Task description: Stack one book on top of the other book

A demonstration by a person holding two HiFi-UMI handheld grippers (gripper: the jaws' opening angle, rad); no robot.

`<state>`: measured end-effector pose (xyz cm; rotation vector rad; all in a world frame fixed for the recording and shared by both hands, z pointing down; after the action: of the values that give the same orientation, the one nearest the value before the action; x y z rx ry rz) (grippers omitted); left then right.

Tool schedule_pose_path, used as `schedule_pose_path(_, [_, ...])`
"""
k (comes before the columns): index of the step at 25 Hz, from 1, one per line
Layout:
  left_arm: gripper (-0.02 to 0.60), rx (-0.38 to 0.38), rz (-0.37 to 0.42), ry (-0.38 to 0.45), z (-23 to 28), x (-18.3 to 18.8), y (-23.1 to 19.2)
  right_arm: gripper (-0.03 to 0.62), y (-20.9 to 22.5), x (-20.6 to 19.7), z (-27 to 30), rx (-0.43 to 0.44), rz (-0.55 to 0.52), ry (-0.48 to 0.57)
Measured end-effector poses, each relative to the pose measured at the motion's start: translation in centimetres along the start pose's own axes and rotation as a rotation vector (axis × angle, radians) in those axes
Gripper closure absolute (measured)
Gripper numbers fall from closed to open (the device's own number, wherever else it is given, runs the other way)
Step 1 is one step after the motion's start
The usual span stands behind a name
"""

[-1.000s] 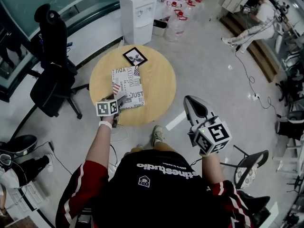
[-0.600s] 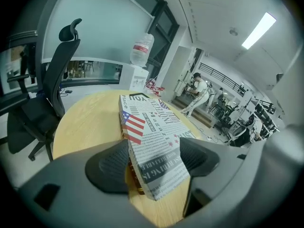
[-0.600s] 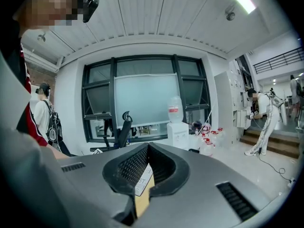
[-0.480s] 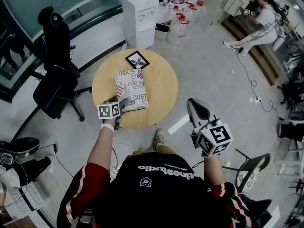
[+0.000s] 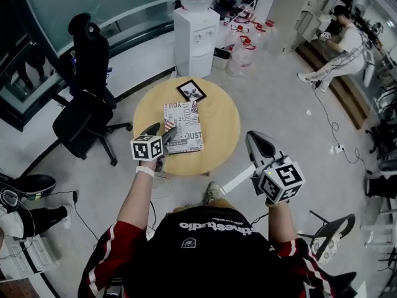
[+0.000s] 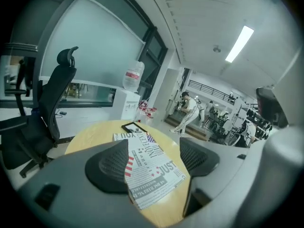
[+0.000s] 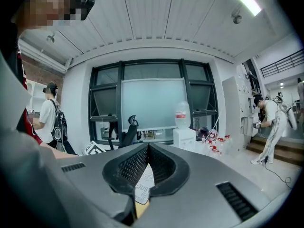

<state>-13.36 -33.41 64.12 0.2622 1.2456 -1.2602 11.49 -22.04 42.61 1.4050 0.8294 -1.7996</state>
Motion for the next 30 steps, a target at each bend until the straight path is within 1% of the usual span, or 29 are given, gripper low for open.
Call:
schedule_pose_path(8, [0.236,-0.047,0.085,0.179,-5.8,6.7,3.6,0.565,-1.1,3.1,0.7,0.009,-0.041,0.061])
schedule_pose_path(10, [0.238,-0.074,0.084,0.236,-7.4,8.6,4.9,0.565,-1.1,3.9,0.7,0.01,-0.044,0.073])
schedule_pose_path(12, [0.242,-0.113,0.062,0.29,-8.9,10.2,6.3,0.565,-1.2,4.4,0.8,0.012,-0.046,0.08])
schedule_pose_path(14, [0.242,-0.141,0.06,0.326,-10.2,11.5,7.6,0.565,-1.2,4.9,0.8,0.012,-0.046,0.087])
schedule_pose_path(17, [0.243,-0.161,0.111,0.358,-11.7,13.1,9.5,0.565,-1.1,5.5,0.8,0.01,-0.045,0.103])
schedule_pose_path(18, [0.244,-0.159,0.144,0.363,-12.1,13.5,10.1,0.565,-1.1,5.7,0.8,0.008,-0.046,0.108])
schedule_pose_path(22, [0.247,-0.134,0.318,0.362,-13.7,14.3,12.6,0.565,-1.2,6.1,1.2,-0.008,-0.03,0.126])
schedule_pose_path(24, [0.255,-0.13,0.37,0.369,-14.3,14.5,13.7,0.565,-1.4,6.4,1.3,-0.011,-0.027,0.132])
schedule_pose_path(26, [0.272,-0.133,0.393,0.385,-14.7,14.5,14.6,0.565,-1.6,6.7,1.3,-0.011,-0.036,0.133])
schedule_pose_path(30, [0.353,-0.157,0.391,0.403,-15.3,14.1,15.3,0.565,-2.0,6.4,0.9,-0.015,-0.036,0.125])
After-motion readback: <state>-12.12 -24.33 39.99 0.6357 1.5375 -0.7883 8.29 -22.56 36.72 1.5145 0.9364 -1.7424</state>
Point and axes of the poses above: the fingertips, and each gripper's own axes: z forward along the fingers, y to its right, x out of its top, the point moved 1 cm from there along -z, backward along the fingers, and after that the axes turned 6 degrees about -z, right-handed, at the moved point
